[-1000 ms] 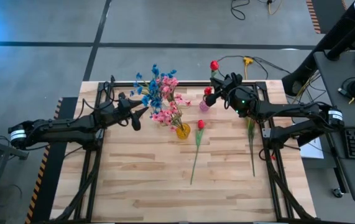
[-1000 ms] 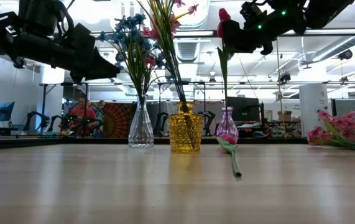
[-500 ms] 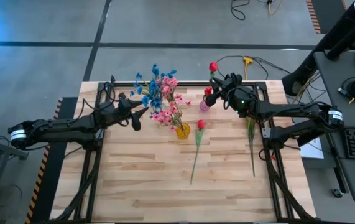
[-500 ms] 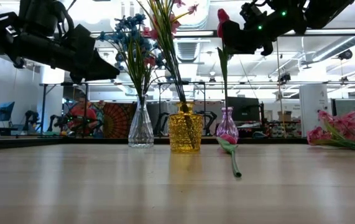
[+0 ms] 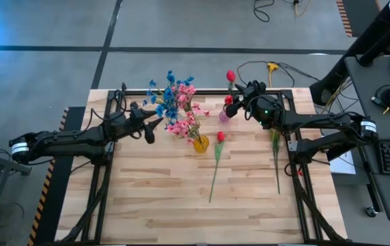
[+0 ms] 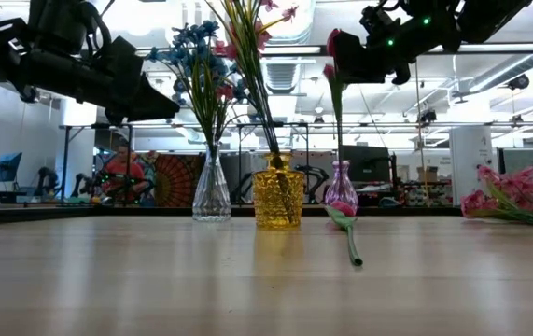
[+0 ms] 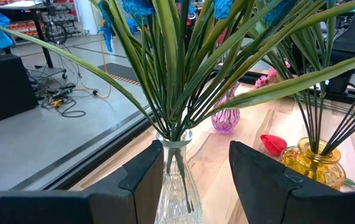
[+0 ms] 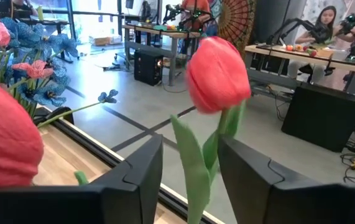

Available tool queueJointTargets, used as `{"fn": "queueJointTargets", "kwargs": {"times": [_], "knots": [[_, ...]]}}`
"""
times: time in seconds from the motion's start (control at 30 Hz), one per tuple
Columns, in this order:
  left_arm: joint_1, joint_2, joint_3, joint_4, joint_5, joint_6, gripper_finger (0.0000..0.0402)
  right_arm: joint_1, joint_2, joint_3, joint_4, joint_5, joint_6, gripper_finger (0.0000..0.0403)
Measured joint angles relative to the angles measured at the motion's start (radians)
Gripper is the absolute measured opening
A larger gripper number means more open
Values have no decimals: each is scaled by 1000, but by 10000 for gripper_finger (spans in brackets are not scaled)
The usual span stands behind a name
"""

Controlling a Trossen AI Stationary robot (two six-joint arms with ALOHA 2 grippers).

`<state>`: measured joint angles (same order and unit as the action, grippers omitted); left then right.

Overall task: Sort flowers into vase by color
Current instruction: Put the right red tulip into violet vase, then put the pink flowers into the yellow vase

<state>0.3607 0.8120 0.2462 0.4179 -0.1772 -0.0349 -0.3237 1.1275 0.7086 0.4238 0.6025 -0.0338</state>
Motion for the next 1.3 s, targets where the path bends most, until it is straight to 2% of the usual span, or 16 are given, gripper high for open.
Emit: {"fn": "queueJointTargets", "kwargs": {"times": [0.37,0.7,0.87,1.17,1.3], "knots": [[0,0,0,0,0,0,167,0,-34,0,-30,0,1,158],[0,0,0,0,0,0,167,7,-133,0,-205,0,92,159],[0,0,0,0,0,-1,167,7,-170,37,-421,0,227,159],[0,0,0,0,2,-27,167,33,-146,166,-935,-12,564,160],[0,-3,0,0,2,-27,167,36,-116,234,-1196,-99,767,155]]}}
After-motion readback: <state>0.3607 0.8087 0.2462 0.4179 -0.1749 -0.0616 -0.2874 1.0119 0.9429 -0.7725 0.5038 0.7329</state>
